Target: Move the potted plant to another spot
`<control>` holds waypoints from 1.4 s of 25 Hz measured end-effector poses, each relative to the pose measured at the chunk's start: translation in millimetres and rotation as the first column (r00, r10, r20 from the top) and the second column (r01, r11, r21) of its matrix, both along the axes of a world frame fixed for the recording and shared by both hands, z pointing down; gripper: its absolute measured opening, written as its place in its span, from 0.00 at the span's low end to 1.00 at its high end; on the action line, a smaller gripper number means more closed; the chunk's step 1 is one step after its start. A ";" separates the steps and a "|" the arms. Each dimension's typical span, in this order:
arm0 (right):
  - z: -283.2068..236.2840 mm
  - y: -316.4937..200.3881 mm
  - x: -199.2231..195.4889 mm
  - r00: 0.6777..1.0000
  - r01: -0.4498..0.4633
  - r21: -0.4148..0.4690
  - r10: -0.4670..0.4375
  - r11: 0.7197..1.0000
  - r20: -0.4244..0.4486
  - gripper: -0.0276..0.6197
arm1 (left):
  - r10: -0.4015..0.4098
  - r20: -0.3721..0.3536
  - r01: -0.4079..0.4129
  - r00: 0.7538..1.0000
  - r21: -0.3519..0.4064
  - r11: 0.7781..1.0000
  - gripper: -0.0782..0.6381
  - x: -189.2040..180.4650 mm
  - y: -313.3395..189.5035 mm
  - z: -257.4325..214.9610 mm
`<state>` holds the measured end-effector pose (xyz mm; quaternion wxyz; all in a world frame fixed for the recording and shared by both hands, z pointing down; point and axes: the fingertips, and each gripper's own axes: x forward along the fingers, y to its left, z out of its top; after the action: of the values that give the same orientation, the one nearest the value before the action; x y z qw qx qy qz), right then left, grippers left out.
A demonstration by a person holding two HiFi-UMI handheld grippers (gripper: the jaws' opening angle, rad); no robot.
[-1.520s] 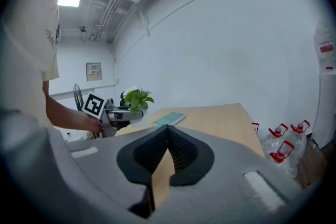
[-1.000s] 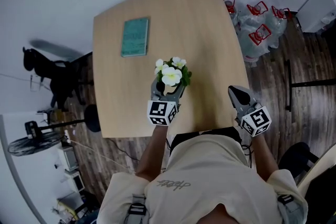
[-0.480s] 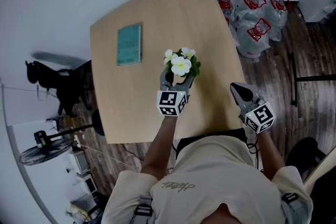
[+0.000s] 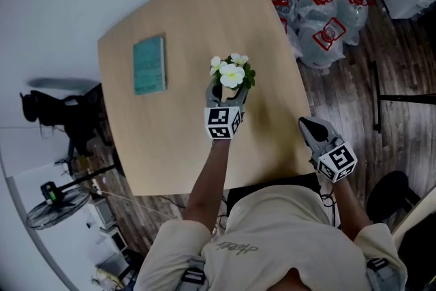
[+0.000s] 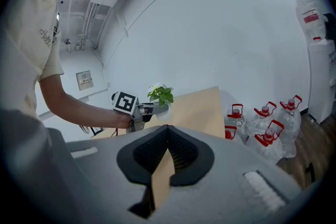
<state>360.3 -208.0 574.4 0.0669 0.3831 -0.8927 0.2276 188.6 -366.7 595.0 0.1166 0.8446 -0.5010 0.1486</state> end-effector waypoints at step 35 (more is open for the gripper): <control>14.1 -53.1 16.4 0.998 -0.069 -0.069 0.068 0.995 -0.016 0.05 | 0.031 0.039 -0.029 0.999 -0.035 0.999 0.60 23.5 -59.5 77.2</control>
<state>376.7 -261.1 588.5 0.0785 0.4127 -0.8701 0.2578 212.0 -426.2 672.2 0.1187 0.8468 -0.4879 0.1756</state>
